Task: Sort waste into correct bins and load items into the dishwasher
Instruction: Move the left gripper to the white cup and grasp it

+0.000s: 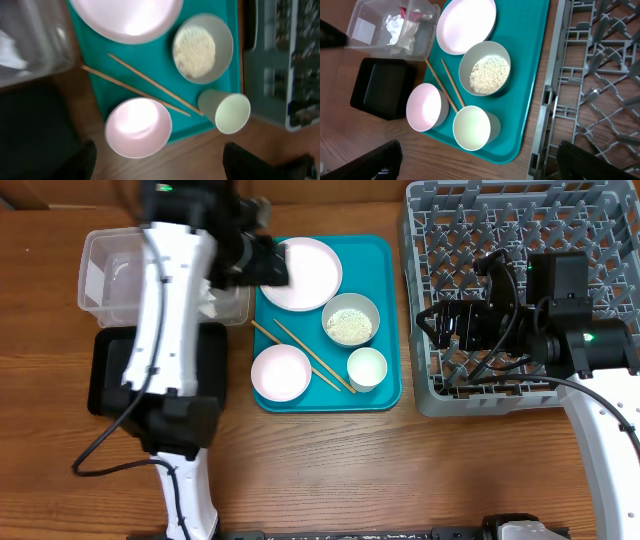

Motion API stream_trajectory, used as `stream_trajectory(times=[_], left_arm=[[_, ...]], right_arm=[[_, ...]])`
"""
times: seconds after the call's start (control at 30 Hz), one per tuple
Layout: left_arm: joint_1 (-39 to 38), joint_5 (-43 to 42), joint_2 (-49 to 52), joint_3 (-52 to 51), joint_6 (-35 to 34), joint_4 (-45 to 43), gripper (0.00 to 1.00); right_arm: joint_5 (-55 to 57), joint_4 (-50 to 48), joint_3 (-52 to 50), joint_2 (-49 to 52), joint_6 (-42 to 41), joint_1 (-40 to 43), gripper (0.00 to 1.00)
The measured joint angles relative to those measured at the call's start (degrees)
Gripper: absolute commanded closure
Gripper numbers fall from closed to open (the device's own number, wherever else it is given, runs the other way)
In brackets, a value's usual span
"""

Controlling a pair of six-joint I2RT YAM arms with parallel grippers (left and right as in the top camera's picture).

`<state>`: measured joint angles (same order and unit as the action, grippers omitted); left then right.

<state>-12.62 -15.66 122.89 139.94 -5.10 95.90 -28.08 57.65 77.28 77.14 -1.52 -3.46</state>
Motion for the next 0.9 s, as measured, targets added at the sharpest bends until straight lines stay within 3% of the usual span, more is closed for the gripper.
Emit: stream_trajectory(times=[0.47,0.73,0.9], left_arm=[[-17.44,1.92,0.00,-21.07,0.87,-13.62,0.19],[-19.17,3.72,0.00,-29.66,1.07,-19.87,0.39],[-19.17,4.13,0.00,-33.66,1.20,-23.15,0.44]], right_arm=[[0.00,0.02,0.00,0.00,-0.02,0.00,0.00],[0.00,0.11,0.00,0.00,-0.02,0.00,0.00],[0.00,0.15,0.00,0.00,0.00,0.00,0.00]])
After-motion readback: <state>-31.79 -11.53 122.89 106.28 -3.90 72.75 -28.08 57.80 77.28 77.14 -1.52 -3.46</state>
